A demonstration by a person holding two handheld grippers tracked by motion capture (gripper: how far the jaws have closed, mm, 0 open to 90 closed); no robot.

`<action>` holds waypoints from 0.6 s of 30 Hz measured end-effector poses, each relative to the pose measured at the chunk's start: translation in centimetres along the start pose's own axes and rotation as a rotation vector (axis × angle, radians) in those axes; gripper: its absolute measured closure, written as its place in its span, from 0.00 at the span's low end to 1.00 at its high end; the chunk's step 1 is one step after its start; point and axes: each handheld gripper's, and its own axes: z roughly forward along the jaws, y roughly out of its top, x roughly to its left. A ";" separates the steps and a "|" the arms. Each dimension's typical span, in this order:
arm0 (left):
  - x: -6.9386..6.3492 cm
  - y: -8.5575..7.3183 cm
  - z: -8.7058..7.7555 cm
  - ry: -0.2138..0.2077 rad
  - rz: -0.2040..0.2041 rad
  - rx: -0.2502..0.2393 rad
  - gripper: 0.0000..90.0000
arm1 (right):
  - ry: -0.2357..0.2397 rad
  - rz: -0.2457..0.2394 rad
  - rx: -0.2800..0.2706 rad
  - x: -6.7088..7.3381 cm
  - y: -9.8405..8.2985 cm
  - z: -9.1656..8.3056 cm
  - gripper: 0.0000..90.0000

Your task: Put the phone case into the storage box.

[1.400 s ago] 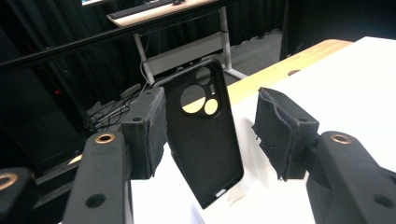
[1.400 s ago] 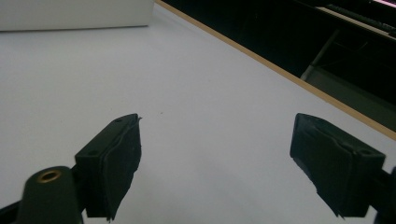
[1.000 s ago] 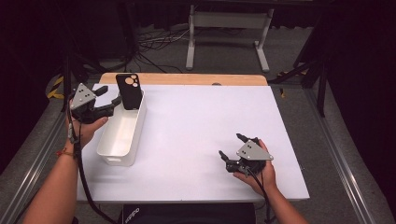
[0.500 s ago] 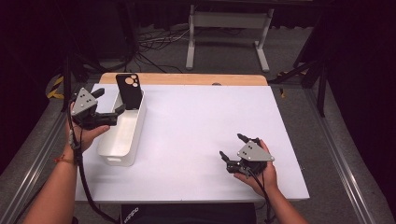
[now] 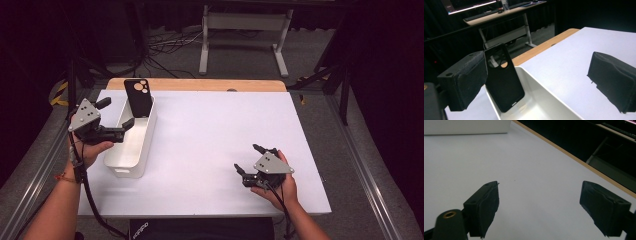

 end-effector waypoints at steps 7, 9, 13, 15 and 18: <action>-1.3 0.7 -0.6 -0.021 0.033 -0.011 0.03 | 0.004 0.012 -0.001 -0.2 -0.1 0.0 0.19; -1.7 0.9 -0.7 -0.023 0.038 -0.011 0.03 | 0.003 0.014 -0.003 -0.2 0.0 -0.1 0.19; -2.4 0.9 -0.9 -0.030 0.053 -0.018 0.03 | 0.003 0.010 -0.002 -0.2 0.0 -0.1 0.18; -2.8 0.9 -0.9 -0.039 0.057 -0.018 0.03 | 0.003 0.011 -0.001 -0.2 -0.1 -0.1 0.18; -3.4 0.8 -1.1 -0.050 0.067 -0.021 0.03 | 0.002 0.011 -0.006 -0.2 0.0 -0.2 0.18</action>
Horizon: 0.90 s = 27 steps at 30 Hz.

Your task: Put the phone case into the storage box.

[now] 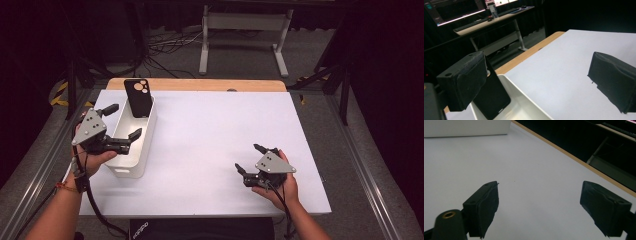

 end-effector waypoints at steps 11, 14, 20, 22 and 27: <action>-1.6 -0.6 -0.1 -0.037 0.001 -0.011 0.03 | 0.010 0.004 -0.016 0.0 0.3 -0.1 0.19; -1.9 -0.8 0.0 -0.036 -0.001 -0.011 0.03 | 0.011 0.004 -0.018 0.1 0.4 -0.1 0.19; -2.6 -1.1 0.2 -0.041 0.007 -0.028 0.03 | 0.025 0.011 -0.037 0.1 0.4 -0.1 0.18; -2.7 -1.2 0.2 -0.041 0.013 -0.027 0.03 | 0.034 0.016 -0.047 0.1 0.5 -0.2 0.18; -3.2 -1.1 0.2 -0.061 0.010 -0.031 0.03 | 0.031 0.015 -0.050 0.1 0.7 -0.4 0.18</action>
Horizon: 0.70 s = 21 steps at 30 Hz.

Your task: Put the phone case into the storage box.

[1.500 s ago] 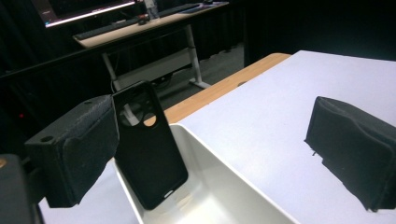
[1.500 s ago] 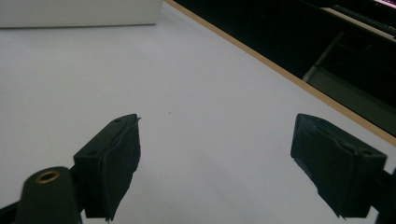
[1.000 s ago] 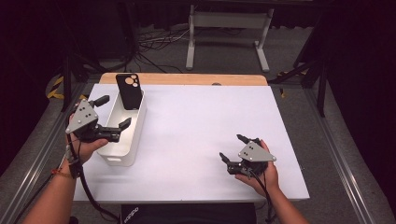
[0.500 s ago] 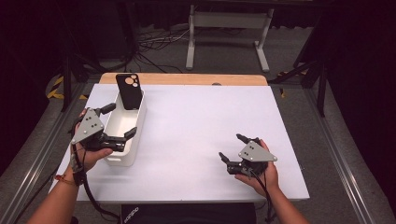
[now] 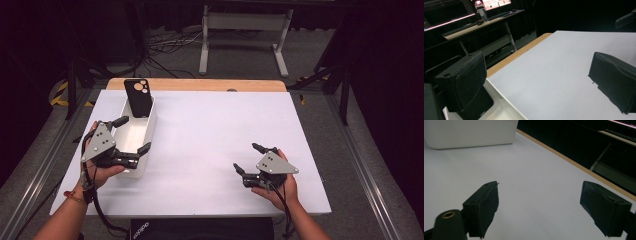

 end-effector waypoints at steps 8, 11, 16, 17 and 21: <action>-1.3 0.1 0.3 -0.029 0.014 0.015 0.03 | -0.003 0.005 -0.011 0.0 0.3 -0.1 0.18; -1.9 0.1 0.3 -0.025 0.025 0.017 0.03 | -0.002 0.001 -0.009 0.0 0.3 0.0 0.18; -2.7 0.2 0.3 -0.033 0.049 0.018 0.03 | 0.000 0.005 -0.014 -0.1 0.4 -0.1 0.21; -2.9 0.1 0.2 -0.035 0.054 0.017 0.03 | 0.001 0.004 -0.017 -0.1 0.4 -0.1 0.21; -3.4 0.0 0.2 -0.041 0.067 0.023 0.03 | -0.006 0.007 -0.022 -0.2 0.5 -0.2 0.18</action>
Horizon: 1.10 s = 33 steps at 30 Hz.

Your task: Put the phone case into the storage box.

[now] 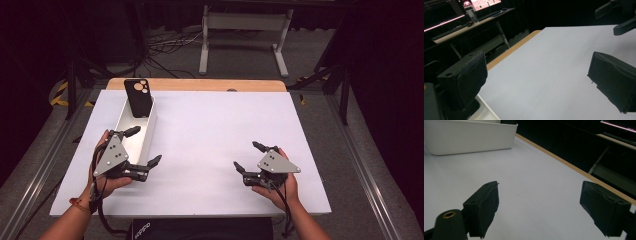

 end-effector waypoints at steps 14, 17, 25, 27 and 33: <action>-1.2 -0.6 -0.3 -0.036 -0.012 -0.023 0.03 | -0.009 0.014 -0.010 -0.2 0.1 -0.1 0.14; -1.7 -1.0 -0.3 -0.040 -0.014 -0.022 0.03 | -0.004 0.016 -0.012 -0.1 0.0 -0.1 0.14; -3.1 -2.5 -0.1 -0.078 -0.046 -0.008 0.03 | 0.006 0.001 -0.016 0.3 0.0 -0.2 0.14; -3.5 -3.0 0.0 -0.077 -0.051 -0.006 0.03 | 0.008 0.000 -0.017 0.4 0.0 -0.3 0.14; -4.1 -4.1 0.7 -0.066 -0.079 0.028 0.03 | 0.014 -0.011 -0.009 0.8 -0.3 -0.3 0.14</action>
